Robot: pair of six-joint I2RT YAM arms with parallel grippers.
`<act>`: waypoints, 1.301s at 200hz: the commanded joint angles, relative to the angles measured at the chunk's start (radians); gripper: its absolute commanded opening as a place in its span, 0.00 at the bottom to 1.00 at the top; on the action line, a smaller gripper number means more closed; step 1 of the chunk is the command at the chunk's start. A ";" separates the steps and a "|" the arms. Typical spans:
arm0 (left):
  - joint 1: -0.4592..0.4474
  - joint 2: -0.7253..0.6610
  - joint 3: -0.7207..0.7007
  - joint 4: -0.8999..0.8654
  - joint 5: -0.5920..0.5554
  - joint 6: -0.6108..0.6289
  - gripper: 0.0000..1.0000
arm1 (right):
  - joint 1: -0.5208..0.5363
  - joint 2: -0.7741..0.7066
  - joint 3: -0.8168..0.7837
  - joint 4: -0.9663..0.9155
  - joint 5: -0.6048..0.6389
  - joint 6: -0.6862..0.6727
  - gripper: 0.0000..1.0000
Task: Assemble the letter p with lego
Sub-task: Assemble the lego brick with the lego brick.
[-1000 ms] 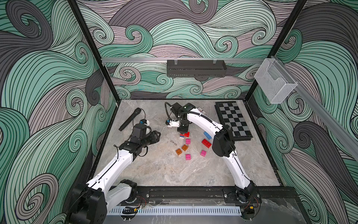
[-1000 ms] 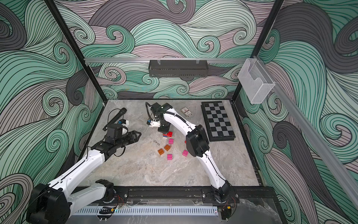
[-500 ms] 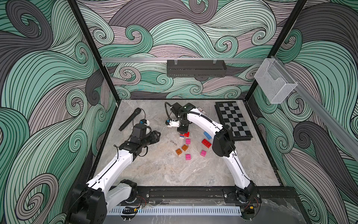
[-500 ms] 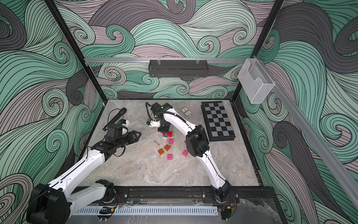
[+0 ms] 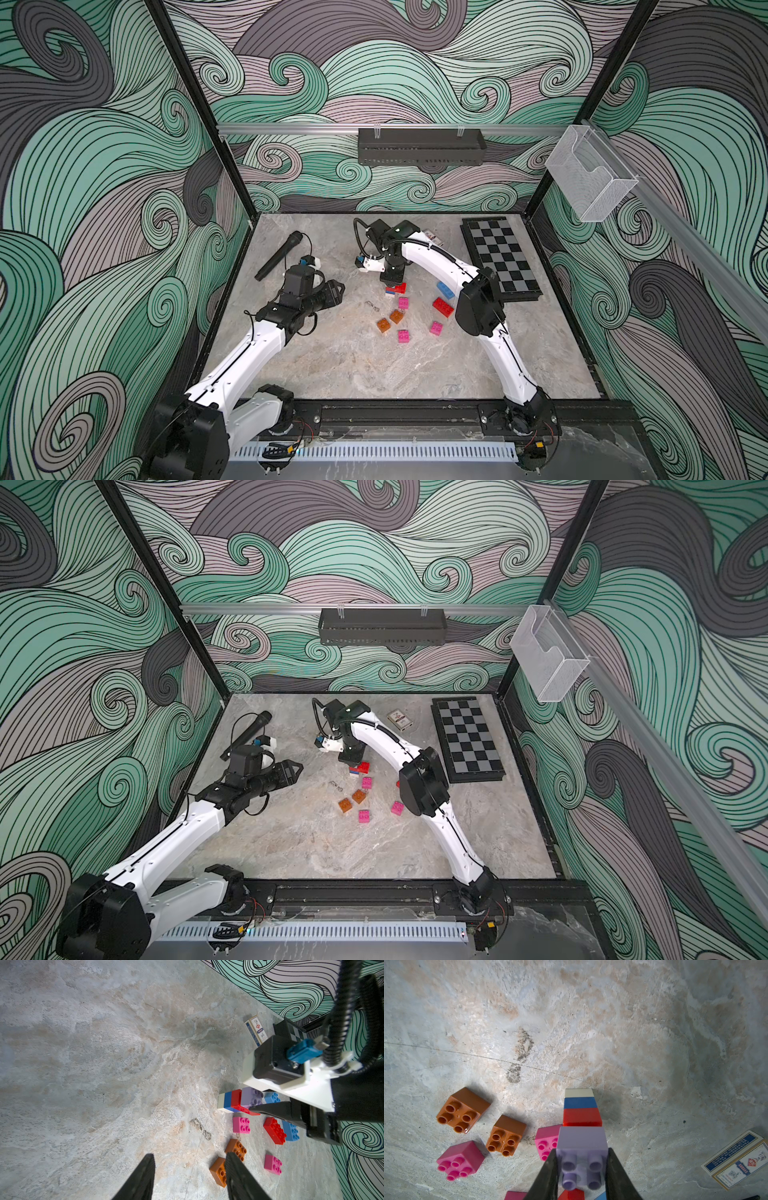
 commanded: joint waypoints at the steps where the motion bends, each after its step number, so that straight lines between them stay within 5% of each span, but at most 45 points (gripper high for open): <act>1: 0.008 -0.016 -0.012 0.016 0.009 0.008 0.55 | -0.006 -0.047 -0.011 -0.008 0.003 0.007 0.18; 260: 0.008 -0.010 -0.013 0.015 0.007 0.008 0.56 | -0.026 0.069 -0.098 0.002 -0.046 -0.002 0.18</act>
